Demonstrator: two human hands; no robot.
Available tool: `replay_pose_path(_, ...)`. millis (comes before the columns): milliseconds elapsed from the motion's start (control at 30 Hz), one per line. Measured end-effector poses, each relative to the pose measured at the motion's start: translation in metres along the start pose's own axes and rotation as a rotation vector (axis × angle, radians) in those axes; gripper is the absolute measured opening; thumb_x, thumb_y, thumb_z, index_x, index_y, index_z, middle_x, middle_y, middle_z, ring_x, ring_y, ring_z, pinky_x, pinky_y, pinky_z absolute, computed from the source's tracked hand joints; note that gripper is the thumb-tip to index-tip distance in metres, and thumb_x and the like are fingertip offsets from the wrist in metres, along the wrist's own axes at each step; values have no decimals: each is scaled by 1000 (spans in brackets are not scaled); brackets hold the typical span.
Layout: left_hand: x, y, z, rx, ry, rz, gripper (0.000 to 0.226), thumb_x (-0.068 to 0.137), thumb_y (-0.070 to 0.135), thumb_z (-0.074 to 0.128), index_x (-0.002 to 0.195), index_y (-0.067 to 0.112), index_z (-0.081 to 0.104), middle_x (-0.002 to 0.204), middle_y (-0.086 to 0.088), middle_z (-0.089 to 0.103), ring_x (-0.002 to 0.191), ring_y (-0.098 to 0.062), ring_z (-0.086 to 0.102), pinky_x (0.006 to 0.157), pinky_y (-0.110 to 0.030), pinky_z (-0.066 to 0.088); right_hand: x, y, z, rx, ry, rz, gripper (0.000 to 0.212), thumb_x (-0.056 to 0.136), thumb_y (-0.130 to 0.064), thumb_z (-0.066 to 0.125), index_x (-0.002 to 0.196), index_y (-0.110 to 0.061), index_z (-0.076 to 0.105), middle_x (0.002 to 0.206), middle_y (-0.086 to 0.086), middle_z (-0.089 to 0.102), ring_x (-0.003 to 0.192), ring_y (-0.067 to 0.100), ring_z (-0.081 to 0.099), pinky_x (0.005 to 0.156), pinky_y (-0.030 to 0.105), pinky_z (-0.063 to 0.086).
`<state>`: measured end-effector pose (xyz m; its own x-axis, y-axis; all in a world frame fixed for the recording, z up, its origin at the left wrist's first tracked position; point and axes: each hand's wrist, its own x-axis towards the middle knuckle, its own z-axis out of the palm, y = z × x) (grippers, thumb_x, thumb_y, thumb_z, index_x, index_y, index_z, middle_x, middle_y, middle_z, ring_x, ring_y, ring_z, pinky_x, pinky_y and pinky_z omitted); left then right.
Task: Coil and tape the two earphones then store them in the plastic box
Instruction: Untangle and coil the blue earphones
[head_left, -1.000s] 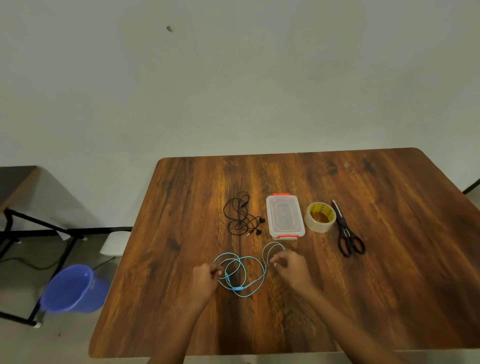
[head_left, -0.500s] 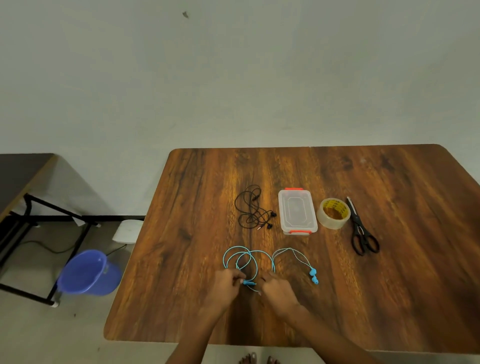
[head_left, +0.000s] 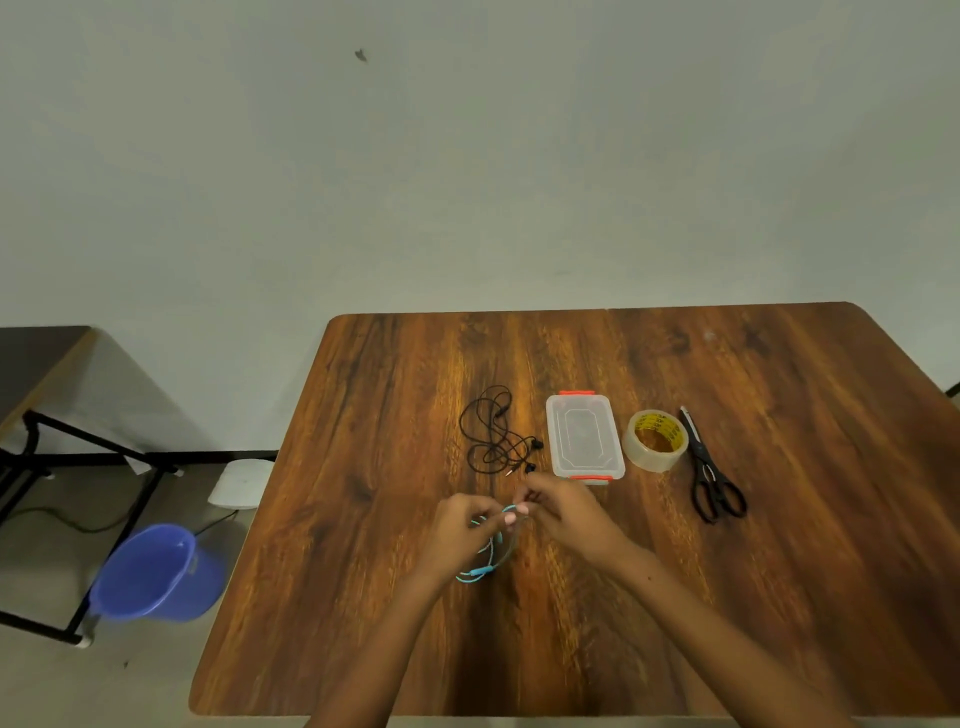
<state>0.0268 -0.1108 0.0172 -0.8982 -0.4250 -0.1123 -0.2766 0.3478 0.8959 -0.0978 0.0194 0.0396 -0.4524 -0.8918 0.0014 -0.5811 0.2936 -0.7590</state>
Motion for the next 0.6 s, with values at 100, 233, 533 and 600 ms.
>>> replay_pose_path(100,4,20,-4,-213,-69,8,22,90,19,62,85,2,74,80,-11,74,75,-18,68,71,-28,50,6,-5,-18,119,37,-17,7,90,-5,58,92,-8,64,87,-5,66,86,9,63,75,22,51)
replay_pose_path(233,5,41,-6,-511,-92,-26,35,92,25,53,94,-7,67,84,-15,73,80,-20,70,75,-26,55,7,-11,-27,209,97,9,11,91,-3,56,99,-4,64,94,5,68,92,15,64,81,26,51)
replay_pose_path(533,2,55,-9,-871,-219,-161,33,93,12,53,124,3,57,112,-20,68,102,-29,68,73,-26,58,9,-13,-20,428,208,148,11,88,2,58,96,-3,65,96,11,69,96,21,64,87,34,52)
replay_pose_path(600,2,55,-11,-900,-240,-153,38,90,9,54,128,3,53,116,-20,67,107,-29,66,77,-26,57,8,-9,-18,441,155,176,20,85,8,57,99,-4,64,100,14,68,100,25,64,88,38,53)
